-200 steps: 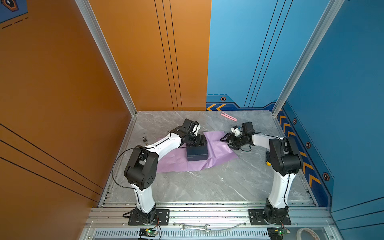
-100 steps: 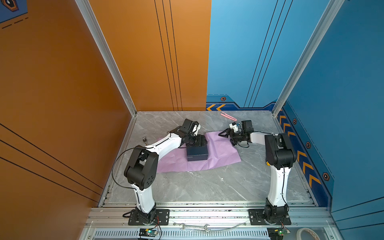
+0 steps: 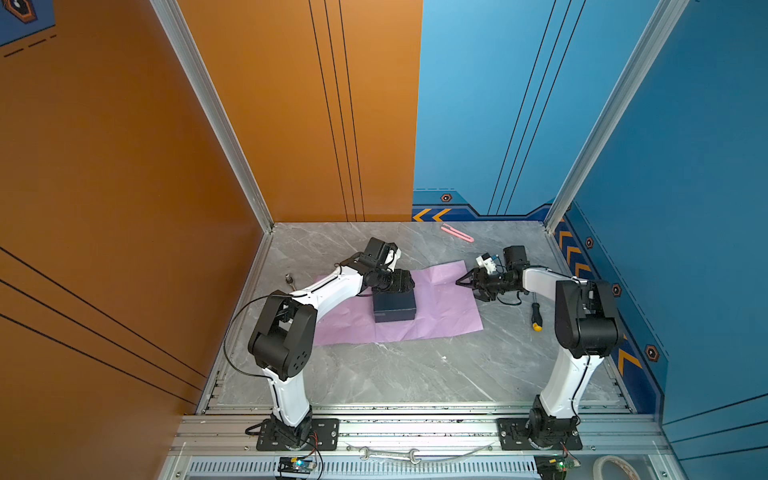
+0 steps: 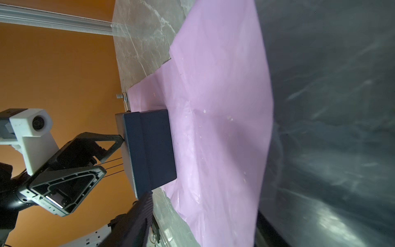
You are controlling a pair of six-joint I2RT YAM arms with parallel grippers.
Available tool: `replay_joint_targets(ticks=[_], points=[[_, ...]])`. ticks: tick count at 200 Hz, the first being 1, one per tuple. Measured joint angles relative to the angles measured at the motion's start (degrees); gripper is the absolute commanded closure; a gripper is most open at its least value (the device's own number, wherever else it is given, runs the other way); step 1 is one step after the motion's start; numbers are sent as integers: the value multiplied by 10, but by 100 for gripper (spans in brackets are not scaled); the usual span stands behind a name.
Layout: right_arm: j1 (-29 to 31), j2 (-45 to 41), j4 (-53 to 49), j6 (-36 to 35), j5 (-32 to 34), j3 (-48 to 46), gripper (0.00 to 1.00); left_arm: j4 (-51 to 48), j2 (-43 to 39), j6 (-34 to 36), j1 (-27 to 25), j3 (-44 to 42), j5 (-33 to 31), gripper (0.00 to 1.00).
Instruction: Wrap the gift box in paper
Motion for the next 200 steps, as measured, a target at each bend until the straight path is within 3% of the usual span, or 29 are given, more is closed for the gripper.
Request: replay_joint_targets(ticks=[20, 56, 142, 200], points=[[1, 0, 0, -2, 0, -9, 55, 0, 0, 0, 0, 0, 0, 24], [7, 0, 1, 0, 3, -9, 62, 0, 0, 0, 0, 0, -1, 24], [15, -37, -8, 12, 59, -21, 99, -42, -26, -7, 0, 12, -7, 23], [26, -114, -7, 34, 101, -62, 100, -87, -119, -7, 26, 18, -35, 22]])
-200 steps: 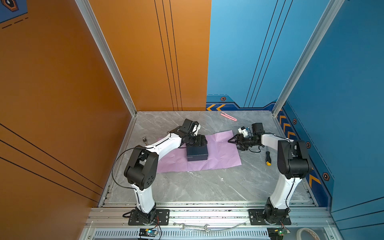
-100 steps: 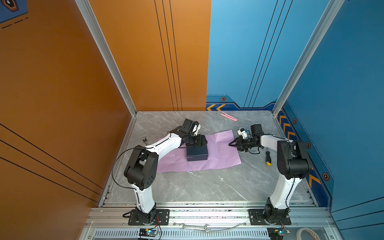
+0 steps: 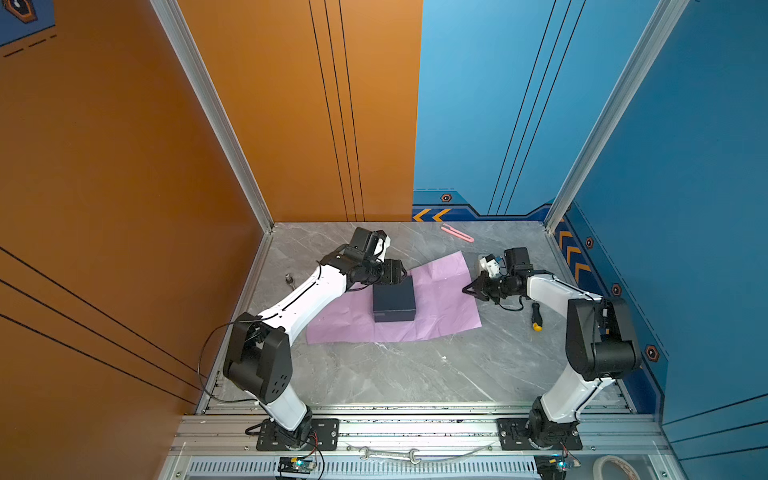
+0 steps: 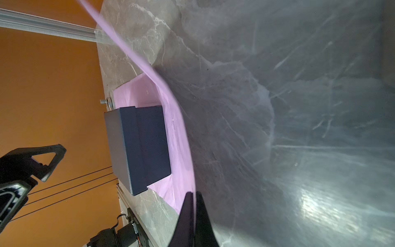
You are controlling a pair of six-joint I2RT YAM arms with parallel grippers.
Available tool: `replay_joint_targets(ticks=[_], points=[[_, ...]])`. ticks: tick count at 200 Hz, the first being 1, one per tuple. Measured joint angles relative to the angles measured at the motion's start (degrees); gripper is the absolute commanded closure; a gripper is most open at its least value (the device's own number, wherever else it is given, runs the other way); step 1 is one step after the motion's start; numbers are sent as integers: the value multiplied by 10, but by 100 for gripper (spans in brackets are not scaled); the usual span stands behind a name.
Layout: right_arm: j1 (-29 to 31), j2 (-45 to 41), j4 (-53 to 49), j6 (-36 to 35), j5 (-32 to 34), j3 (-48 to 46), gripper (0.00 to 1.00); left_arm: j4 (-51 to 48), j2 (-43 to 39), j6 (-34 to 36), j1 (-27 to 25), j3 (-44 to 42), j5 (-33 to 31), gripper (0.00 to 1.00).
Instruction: Wrap the gift box in paper
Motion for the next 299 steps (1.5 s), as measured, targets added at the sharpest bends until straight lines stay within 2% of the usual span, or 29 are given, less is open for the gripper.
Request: replay_joint_targets(ticks=[47, 111, 230, 299], points=[[0, -44, 1, 12, 19, -32, 100, -12, -24, 0, 35, -56, -10, 22], [0, -53, 18, 31, 25, -38, 100, -12, -12, -5, 36, -89, -10, 22], [5, -58, 22, 48, 23, -35, 100, 31, 24, -29, 11, -99, 10, 23], [25, -68, 3, 103, 22, 7, 100, 43, 35, -37, -3, -99, 9, 24]])
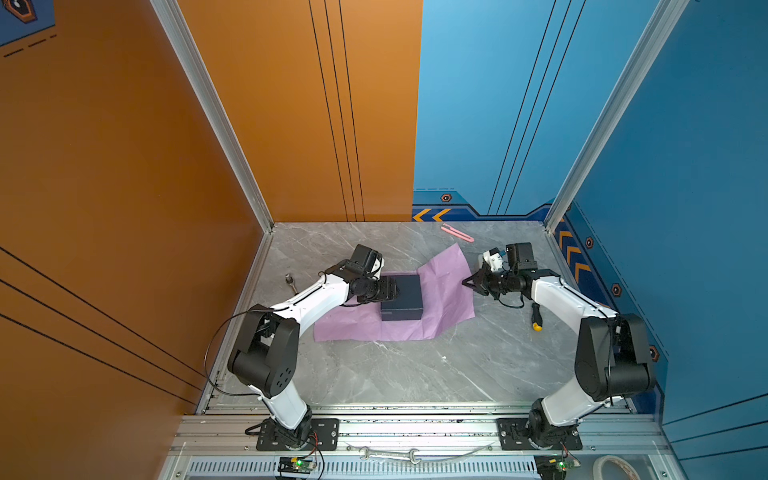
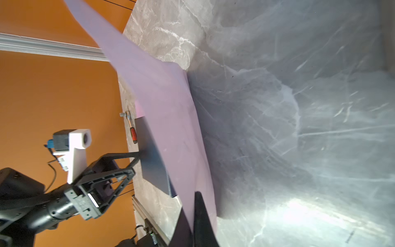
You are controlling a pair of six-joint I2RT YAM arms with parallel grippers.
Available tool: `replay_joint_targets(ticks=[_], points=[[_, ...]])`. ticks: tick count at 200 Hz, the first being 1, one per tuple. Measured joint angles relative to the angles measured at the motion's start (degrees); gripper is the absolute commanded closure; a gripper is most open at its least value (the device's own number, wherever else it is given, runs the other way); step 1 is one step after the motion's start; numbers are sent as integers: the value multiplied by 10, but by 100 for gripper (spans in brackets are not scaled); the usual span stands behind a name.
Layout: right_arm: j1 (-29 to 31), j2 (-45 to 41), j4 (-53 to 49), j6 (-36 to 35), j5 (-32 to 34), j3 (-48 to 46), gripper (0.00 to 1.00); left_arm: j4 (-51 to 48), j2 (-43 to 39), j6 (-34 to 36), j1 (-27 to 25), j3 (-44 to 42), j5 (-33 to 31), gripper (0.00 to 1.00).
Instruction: Wrap the gift box in paper
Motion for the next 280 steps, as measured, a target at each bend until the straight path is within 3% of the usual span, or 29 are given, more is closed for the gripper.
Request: replay_joint_targets(ticks=[109, 186, 280], points=[[64, -9, -89, 25, 27, 90, 100, 58, 7, -28, -23, -2, 0, 24], [156, -8, -132, 56, 110, 141, 100, 78, 10, -28, -22, -10, 3, 24], [250, 29, -146, 114, 234, 194, 98, 149, -4, -53, 16, -70, 42, 25]])
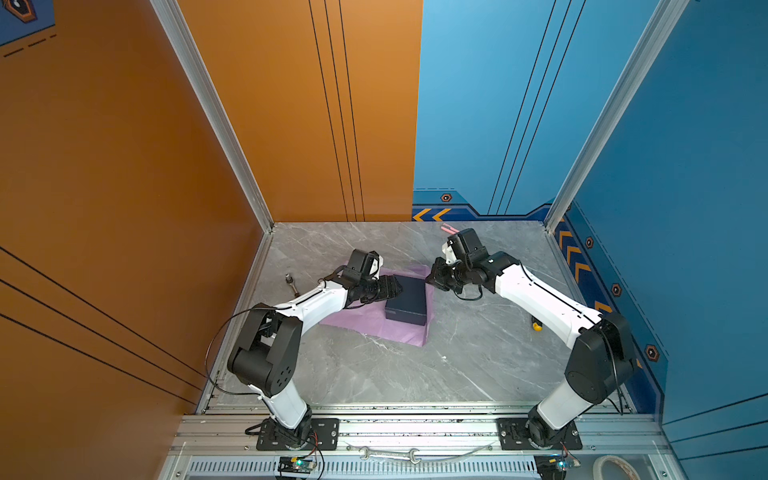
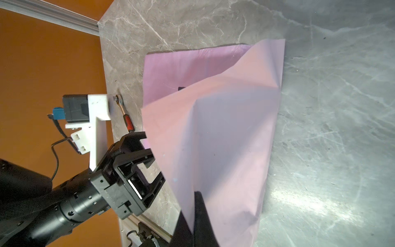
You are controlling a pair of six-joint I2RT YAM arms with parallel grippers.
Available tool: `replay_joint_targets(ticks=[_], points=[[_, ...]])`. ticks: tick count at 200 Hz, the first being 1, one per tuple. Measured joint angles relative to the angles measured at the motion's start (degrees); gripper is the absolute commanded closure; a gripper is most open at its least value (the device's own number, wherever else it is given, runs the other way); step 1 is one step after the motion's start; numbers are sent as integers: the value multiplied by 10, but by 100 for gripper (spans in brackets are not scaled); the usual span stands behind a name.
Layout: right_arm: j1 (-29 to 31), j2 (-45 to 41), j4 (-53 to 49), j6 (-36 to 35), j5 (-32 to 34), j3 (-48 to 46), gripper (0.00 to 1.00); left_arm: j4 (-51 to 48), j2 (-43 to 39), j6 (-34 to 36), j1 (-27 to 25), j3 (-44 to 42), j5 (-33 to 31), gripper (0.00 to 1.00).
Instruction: Wrap the gift box in paper
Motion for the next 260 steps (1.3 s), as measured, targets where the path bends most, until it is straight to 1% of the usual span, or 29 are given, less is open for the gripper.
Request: replay_joint_targets(ticks=[36, 73, 136, 190, 227, 240, 260], points=[[17, 16, 0, 15, 29, 9, 96, 38, -15, -18, 2, -45, 16, 29], [35, 39, 1, 25, 47, 23, 96, 56, -25, -33, 4, -81, 20, 28], [62, 79, 2, 33, 73, 45, 92, 63, -55, -35, 32, -84, 20, 28], [72, 115, 2, 34, 73, 53, 88, 60, -63, -29, 47, -84, 20, 27], [79, 141, 3, 33, 72, 61, 80, 60, -68, -28, 53, -84, 20, 27], [81, 147, 3, 34, 70, 61, 74, 60, -69, -28, 55, -83, 20, 26], [81, 154, 6, 34, 66, 61, 62, 61, -69, -28, 57, -83, 25, 26]])
